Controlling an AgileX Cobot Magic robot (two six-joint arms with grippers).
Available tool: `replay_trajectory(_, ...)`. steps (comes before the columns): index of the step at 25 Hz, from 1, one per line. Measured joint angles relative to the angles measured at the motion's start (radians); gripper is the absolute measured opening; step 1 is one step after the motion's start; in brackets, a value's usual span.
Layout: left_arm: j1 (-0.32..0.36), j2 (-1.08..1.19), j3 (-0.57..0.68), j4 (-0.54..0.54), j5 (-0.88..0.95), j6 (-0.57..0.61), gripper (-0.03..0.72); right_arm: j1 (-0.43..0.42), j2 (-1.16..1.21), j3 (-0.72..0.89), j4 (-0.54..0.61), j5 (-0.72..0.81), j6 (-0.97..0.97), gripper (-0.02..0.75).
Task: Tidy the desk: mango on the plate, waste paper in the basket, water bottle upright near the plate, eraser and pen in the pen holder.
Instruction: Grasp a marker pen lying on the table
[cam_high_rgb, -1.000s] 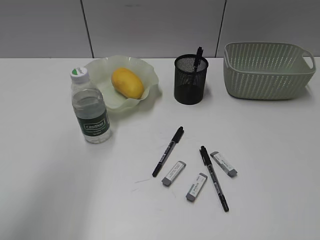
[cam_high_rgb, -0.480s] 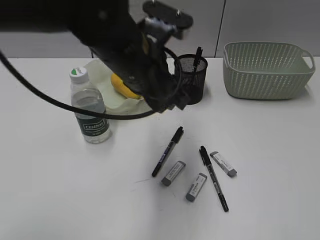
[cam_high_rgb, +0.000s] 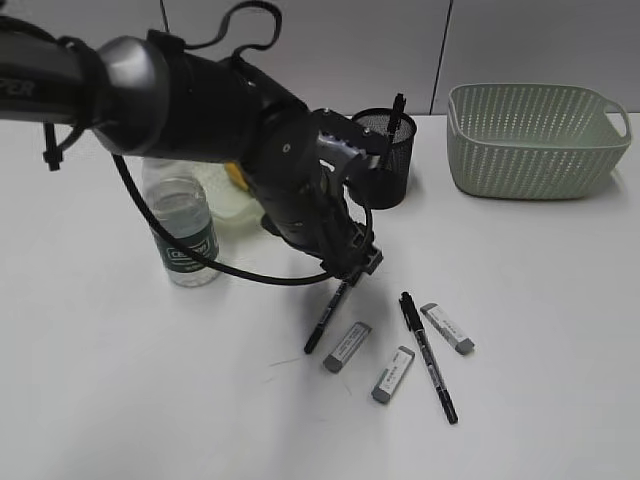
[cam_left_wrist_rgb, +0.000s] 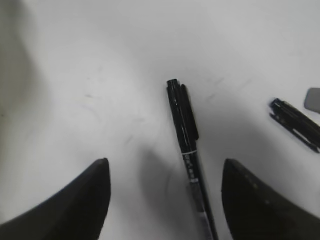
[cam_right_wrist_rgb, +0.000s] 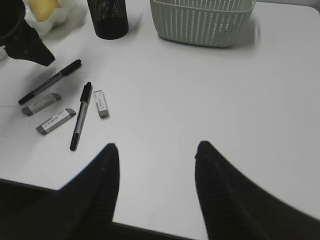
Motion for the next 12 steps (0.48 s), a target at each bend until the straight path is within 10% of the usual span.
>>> replay_trajectory(12, 0.0, 0.127, -0.069, -0.024, -0.134, 0.0, 0.455, 0.0, 0.0, 0.0, 0.0, 0.0, -0.001, 0.393)
